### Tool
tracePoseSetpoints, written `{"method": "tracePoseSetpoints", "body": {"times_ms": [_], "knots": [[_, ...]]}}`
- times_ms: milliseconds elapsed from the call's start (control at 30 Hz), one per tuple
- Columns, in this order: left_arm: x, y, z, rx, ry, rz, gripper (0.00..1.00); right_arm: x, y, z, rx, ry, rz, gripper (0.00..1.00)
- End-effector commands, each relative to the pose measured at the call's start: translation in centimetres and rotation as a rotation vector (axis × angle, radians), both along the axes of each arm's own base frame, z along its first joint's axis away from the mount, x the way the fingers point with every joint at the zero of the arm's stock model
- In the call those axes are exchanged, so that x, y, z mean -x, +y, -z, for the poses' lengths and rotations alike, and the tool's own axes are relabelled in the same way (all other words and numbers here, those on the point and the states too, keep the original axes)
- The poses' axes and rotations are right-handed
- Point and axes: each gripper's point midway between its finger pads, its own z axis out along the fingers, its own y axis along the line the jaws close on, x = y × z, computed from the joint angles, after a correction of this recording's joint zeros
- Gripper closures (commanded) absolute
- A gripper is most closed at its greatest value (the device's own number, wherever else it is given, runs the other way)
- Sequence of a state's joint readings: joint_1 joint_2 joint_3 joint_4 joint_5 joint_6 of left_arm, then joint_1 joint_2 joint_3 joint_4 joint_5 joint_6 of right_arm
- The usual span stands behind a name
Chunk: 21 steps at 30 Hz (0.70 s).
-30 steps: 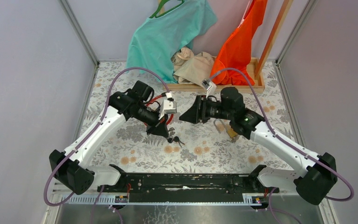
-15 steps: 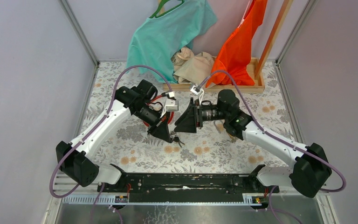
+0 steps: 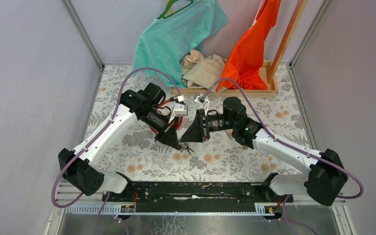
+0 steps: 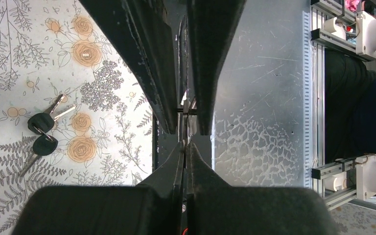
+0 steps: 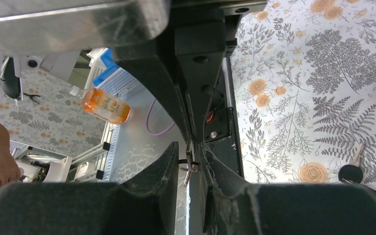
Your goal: Unlock with the key
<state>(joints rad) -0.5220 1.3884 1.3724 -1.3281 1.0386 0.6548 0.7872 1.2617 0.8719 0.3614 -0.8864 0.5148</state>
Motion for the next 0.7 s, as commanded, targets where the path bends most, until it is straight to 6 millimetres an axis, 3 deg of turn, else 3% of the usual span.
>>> {"method": "tracePoseSetpoints", "body": {"times_ms": [0, 133, 233, 567, 600, 667], "knots": [[-0.2, 0.0, -0.8, -0.005, -0.019, -0.011, 1.00, 0.0, -0.2, -0.5, 0.018, -0.044, 0.009, 0.76], [-0.4, 0.0, -0.8, -0.010, -0.036, -0.014, 1.00, 0.0, -0.3, 0.0, 0.051, -0.046, 0.010, 0.80], [-0.5, 0.0, -0.9, -0.010, -0.044, -0.015, 1.00, -0.1, -0.3, -0.2, 0.044, -0.052, 0.017, 0.99], [-1.3, 0.0, -0.9, -0.020, -0.091, -0.039, 1.00, 0.6, -0.7, 0.7, 0.087, -0.015, -0.011, 1.00], [-1.4, 0.0, -0.9, -0.020, -0.090, -0.040, 0.99, 0.6, -0.8, 0.6, 0.085, -0.016, -0.010, 1.00], [-1.6, 0.0, -0.8, -0.027, -0.092, -0.053, 0.75, 0.5, -0.8, 0.4, 0.083, -0.019, 0.003, 1.00]]}}
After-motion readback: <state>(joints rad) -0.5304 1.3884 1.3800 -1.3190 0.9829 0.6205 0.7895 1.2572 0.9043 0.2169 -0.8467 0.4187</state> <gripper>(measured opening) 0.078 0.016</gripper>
